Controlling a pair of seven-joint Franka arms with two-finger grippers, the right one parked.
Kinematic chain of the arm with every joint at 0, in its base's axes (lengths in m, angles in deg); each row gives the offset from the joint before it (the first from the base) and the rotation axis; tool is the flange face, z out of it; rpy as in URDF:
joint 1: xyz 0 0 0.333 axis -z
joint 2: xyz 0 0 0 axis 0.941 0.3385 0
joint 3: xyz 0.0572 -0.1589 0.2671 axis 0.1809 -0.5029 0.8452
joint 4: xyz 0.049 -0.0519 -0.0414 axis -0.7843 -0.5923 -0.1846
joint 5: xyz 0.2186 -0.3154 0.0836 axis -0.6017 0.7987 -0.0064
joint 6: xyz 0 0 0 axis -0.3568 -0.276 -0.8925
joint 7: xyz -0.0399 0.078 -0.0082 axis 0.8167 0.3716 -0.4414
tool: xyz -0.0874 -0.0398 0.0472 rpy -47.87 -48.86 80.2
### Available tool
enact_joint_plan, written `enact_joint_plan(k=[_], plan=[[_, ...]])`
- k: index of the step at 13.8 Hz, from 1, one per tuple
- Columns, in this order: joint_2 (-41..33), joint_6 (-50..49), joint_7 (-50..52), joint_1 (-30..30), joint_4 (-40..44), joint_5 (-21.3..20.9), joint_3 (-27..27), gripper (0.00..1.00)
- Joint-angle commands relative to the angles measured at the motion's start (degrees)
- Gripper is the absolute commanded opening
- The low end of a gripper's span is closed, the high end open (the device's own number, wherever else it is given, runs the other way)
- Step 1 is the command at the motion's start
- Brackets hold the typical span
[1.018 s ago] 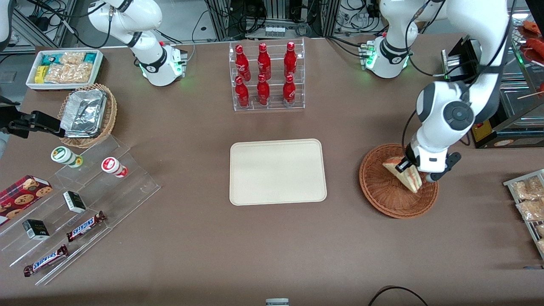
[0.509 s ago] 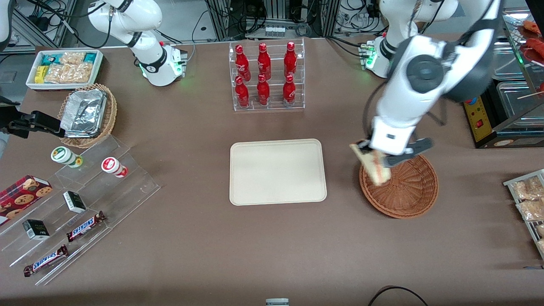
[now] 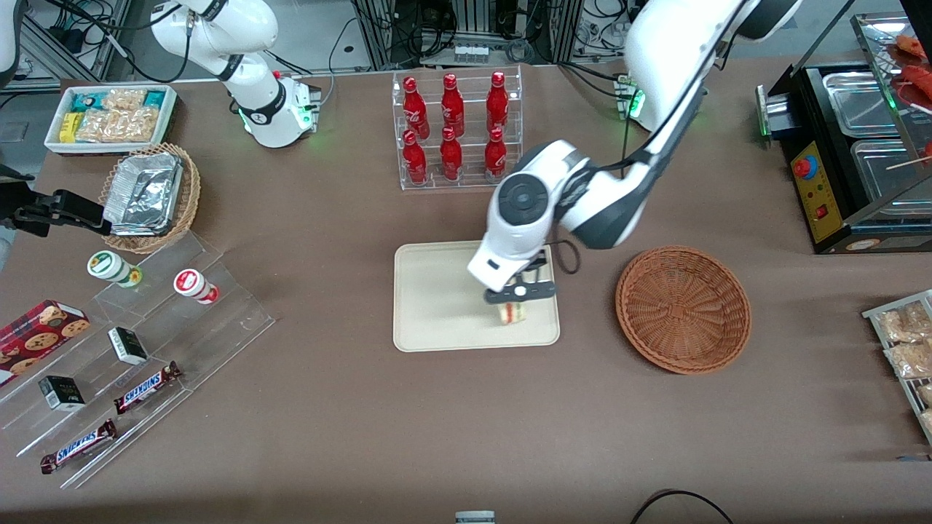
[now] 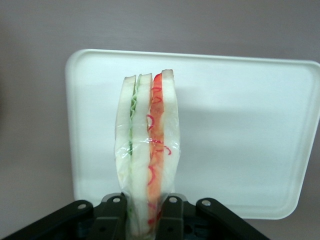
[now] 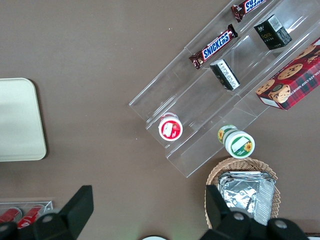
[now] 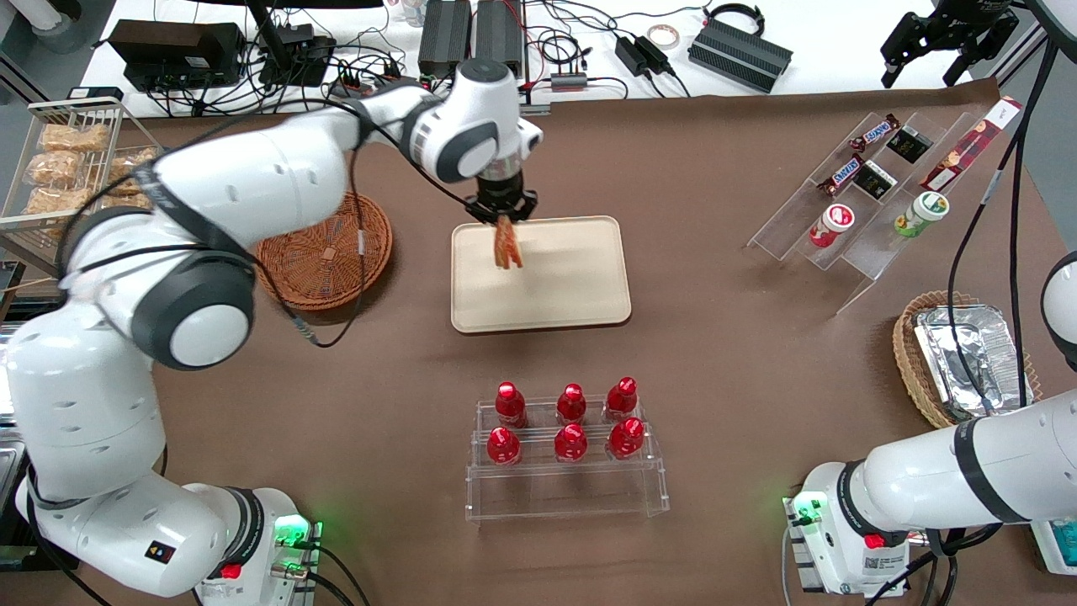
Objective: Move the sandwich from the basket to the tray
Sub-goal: 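Lift the sandwich and carry it over the cream tray, then lower the sandwich onto the tray and open the left gripper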
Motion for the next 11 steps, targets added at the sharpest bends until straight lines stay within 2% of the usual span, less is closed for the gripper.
enact_joint_plan(k=[1,4,10,11], plan=[[3.9,3.8,-0.7,2.2,3.0,-3.2,0.4,0.0],[6.9,6.8,-0.2,5.1,3.1,-7.1,0.6,0.0],[8.7,8.7,3.3,6.0,2.9,-7.4,0.6,0.0],[8.9,8.7,3.4,6.0,2.9,-7.3,0.6,0.12]])
